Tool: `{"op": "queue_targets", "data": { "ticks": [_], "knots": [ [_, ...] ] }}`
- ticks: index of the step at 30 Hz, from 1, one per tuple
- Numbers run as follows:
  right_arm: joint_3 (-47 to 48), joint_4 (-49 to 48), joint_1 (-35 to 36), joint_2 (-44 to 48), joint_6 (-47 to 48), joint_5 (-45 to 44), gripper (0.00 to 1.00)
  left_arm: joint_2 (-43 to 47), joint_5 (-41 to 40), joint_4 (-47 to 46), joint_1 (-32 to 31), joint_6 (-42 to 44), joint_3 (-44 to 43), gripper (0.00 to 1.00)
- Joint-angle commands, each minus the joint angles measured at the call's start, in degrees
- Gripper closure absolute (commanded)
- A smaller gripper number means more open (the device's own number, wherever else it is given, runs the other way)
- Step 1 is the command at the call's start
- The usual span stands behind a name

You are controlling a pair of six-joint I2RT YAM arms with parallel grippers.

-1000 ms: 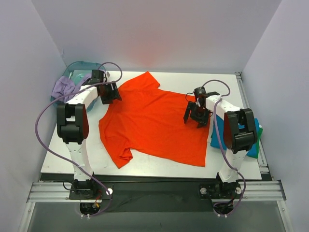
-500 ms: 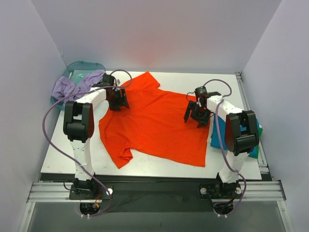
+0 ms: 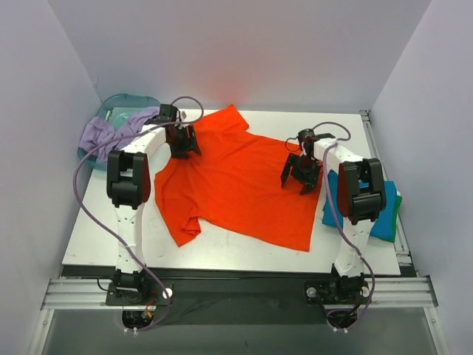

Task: Fold and stack the t-shirts
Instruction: Flatten out the tshirt

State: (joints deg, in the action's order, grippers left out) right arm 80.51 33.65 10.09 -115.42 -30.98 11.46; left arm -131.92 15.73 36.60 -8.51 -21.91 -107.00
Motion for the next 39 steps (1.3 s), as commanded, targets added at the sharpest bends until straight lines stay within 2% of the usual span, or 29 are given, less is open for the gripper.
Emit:
{"op": "queue_targets", "data": {
  "ticks": [1, 6, 10, 21, 25, 26, 33, 36, 39],
  "knots": [
    [3.59, 2.11, -0.68, -4.37, 1.71, 0.05, 0.3, -5.54, -1.83, 2.68, -0.19, 0.64, -4.61, 0.3],
    [11.85, 4.84, -1.3, -7.27, 3.82, 0.22, 0.3, -8.35, -1.4, 3.39, -0.36, 0.29, -11.9, 0.3],
    [15.99, 7.3, -1.39, -7.02, 5.4, 0.58, 0.3, -7.13, -0.35, 1.9, -0.8, -1.03, -12.79, 0.3],
    [16.62, 7.31, -0.33, 4.75, 5.84, 2.16, 0.3, 6.14, -1.66, -0.74, -4.84, -2.35, -11.13, 0.3],
    [10.21, 6.43, 1.42, 8.36, 6.02, 2.07, 0.3, 11.85, -2.71, -2.14, -6.69, -2.17, -3.06, 0.3],
    [6.89, 6.08, 1.95, 9.06, 6.2, 1.81, 0.3, 14.64, -2.98, -2.84, -7.04, -2.17, 2.36, 0.29],
    [-9.46, -0.33, 4.15, 15.56, 4.88, 2.07, 0.3, 26.09, -3.59, -6.19, -7.13, -3.93, 23.99, 0.3],
    [-12.82, -1.83, 3.98, 16.01, 5.32, 2.07, 0.3, 28.2, -4.21, -6.8, -7.04, -3.93, 29.46, 0.29],
    [-14.06, -2.71, 3.71, 15.4, 6.2, 1.37, 0.3, 27.33, -5.26, -7.85, -7.04, -3.66, 31.41, 0.29]
  ]
}}
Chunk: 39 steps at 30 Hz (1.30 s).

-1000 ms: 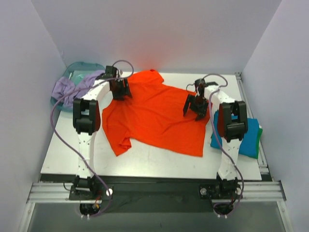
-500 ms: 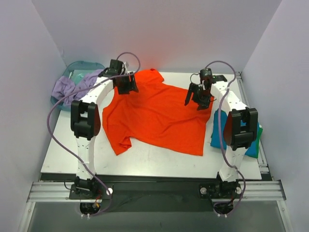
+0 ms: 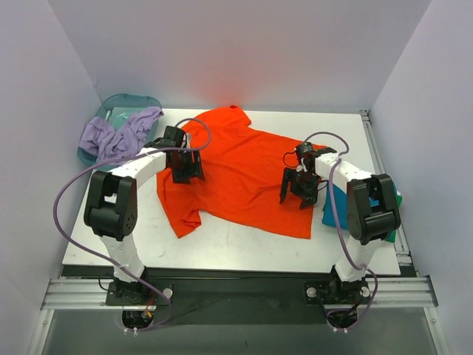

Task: Fold and stack the t-shirts
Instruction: Flatten out the tshirt, then grap the side of the flattened tshirt closest away from the robot with both arms

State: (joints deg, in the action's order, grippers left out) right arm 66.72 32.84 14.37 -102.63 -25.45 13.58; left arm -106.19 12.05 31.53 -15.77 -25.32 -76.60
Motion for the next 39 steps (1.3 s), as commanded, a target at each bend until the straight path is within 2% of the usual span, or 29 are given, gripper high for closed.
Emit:
{"op": "queue_targets", "data": {
  "ticks": [1, 14, 22, 27, 31, 34, 39],
  "knots": [
    [-0.71, -2.16, -0.66, 2.26, 0.67, -0.67, 0.3, 0.99, -1.86, -3.05, 0.21, -0.17, 1.53, 0.29],
    [0.69, -2.52, -3.12, -6.7, 2.34, -2.07, 0.31, -11.66, -3.44, -2.79, 0.39, 2.56, -6.45, 0.29],
    [4.65, -1.29, -4.18, -8.55, 2.43, -0.4, 0.31, -15.01, -1.6, -2.7, 0.13, 3.7, -13.31, 0.29],
    [5.97, -1.11, -4.18, -7.76, 1.46, 2.4, 0.31, -10.27, -0.45, -2.17, -0.14, 3.52, -12.44, 0.29],
    [6.06, -1.11, -3.91, -6.27, 0.76, 3.73, 0.31, -1.85, -2.03, -2.17, -0.14, 2.48, -6.82, 0.27],
    [6.06, -1.11, -4.0, -4.6, 0.05, 4.25, 0.31, 8.07, -4.58, -2.17, -0.05, 1.16, 0.03, 0.27],
    [5.53, -0.94, -3.74, -1.79, -1.26, 5.05, 0.31, 17.06, -6.61, -0.94, -0.31, -1.13, 11.96, 0.27]
  ]
}}
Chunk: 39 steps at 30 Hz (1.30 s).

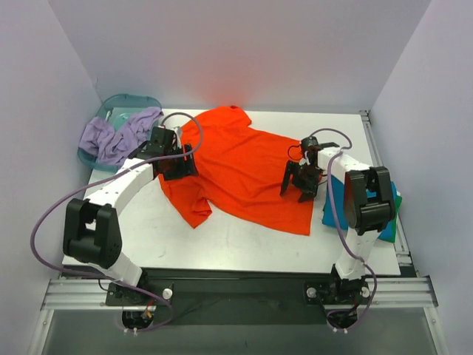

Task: Fold and stack the t-shirts
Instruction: Grap the side of the flattened tshirt closest away from the robot with both arms

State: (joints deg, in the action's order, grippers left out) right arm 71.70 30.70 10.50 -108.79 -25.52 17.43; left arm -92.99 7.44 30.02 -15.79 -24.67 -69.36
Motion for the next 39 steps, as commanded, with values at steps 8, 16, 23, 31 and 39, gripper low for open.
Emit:
{"op": "queue_targets", "data": {
  "ticks": [8, 16, 23, 31, 39],
  "knots": [
    [-1.21, 1.29, 1.01, 7.45, -1.9, 2.17, 0.31, 9.49, -0.94, 0.65, -1.61, -5.3, 16.97, 0.43],
    [-2.79, 1.47, 1.8, 9.12, -1.9, 2.34, 0.31, 9.5, -0.15, 0.65, -3.81, -6.88, 21.11, 0.52],
    [-5.34, 1.82, 1.8, 11.23, -1.55, 1.82, 0.31, 10.02, 0.38, 1.0, -6.18, -8.47, 22.69, 0.54],
    [-7.1, 1.82, 1.8, 13.17, -0.85, 1.29, 0.31, 9.32, 0.64, -0.75, -7.23, -10.31, 25.24, 0.53],
    [-7.54, 2.0, 1.8, 14.05, -0.32, 1.29, 0.31, 7.13, 2.05, -3.91, -7.32, -11.72, 26.29, 0.56]
  ]
}}
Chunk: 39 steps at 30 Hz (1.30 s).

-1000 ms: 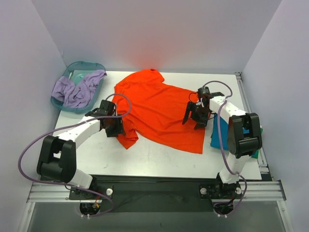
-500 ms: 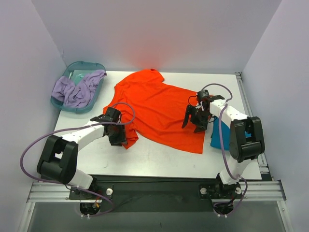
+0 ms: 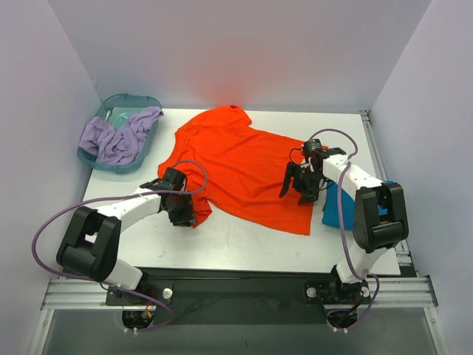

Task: Fold and stack the t-shirts
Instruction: Grap the side of the flattened tshirt closest away from the robot with both arms

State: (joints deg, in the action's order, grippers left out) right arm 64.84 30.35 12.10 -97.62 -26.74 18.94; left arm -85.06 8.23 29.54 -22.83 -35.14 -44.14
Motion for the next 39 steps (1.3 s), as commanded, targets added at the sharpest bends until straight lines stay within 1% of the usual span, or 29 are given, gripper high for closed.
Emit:
{"op": "queue_targets", "data": {
  "ticks": [1, 2, 5, 6, 8, 9, 15, 19, 20, 24, 26, 27, 32, 37, 39],
  "knots": [
    [-0.77, 2.35, 0.29, 3.05, 0.99, -0.31, 0.31, -0.99, 1.61, -3.44, -0.29, -1.25, 1.25, 0.6],
    [-0.94, 2.43, 0.21, 3.14, 0.99, -0.31, 0.31, -1.25, 1.79, -3.35, -0.29, -1.34, 1.42, 0.67],
    [-1.64, 2.43, 0.21, 4.02, 1.16, -0.66, 0.31, -1.08, 1.88, -3.52, -0.29, -1.34, 2.12, 0.81],
    [-1.91, 2.61, 0.29, 4.28, 0.99, -0.66, 0.31, -0.64, 1.97, -3.35, -0.29, -1.43, 2.3, 0.91],
    [-2.78, 2.61, 0.21, 5.34, 0.99, -0.92, 0.31, 0.32, 1.09, -2.47, -0.11, -1.69, 2.74, 0.99],
    [-3.14, 2.61, 0.21, 5.77, 0.82, -0.92, 0.31, 1.81, 0.65, -1.95, 0.06, -1.87, 2.92, 1.0],
    [-7.96, 2.79, 0.21, 10.34, -0.41, -1.45, 0.31, 9.01, -3.39, 4.2, 1.47, -1.87, 3.1, 1.0],
    [-11.83, 2.96, 0.38, 14.12, -1.29, -1.36, 0.31, 13.59, -5.32, 10.18, 4.37, -0.38, 2.57, 1.0],
    [-12.62, 2.96, 0.47, 14.74, -1.56, -1.36, 0.31, 14.73, -5.68, 11.06, 6.03, 0.41, 2.57, 1.0],
    [-15.96, 2.96, 1.0, 17.64, -2.09, -1.8, 0.31, 19.22, -5.86, 13.7, 8.85, 1.91, 2.92, 1.0],
    [-17.37, 3.05, 1.17, 18.17, -2.52, -1.71, 0.31, 19.31, -4.89, 14.66, 9.12, 1.74, 2.13, 1.0],
    [-17.73, 3.31, 1.17, 18.61, -2.87, -1.89, 0.31, 18.97, -5.5, 16.32, 9.47, 1.65, 1.87, 1.0],
    [-20.36, 3.58, 1.26, 19.75, -3.76, -3.82, 0.31, 19.4, -5.85, 17.83, 10.43, 2.35, 1.08, 1.0],
    [-21.16, 3.67, 1.26, 21.42, -4.2, -6.36, 0.31, 19.93, -6.73, 19.59, 13.85, 4.72, -1.03, 1.0],
    [-21.24, 4.36, 1.17, 20.99, -4.46, -7.86, 0.31, 19.23, -4.82, 19.16, 15.0, 5.51, -1.04, 1.0]
  ]
}}
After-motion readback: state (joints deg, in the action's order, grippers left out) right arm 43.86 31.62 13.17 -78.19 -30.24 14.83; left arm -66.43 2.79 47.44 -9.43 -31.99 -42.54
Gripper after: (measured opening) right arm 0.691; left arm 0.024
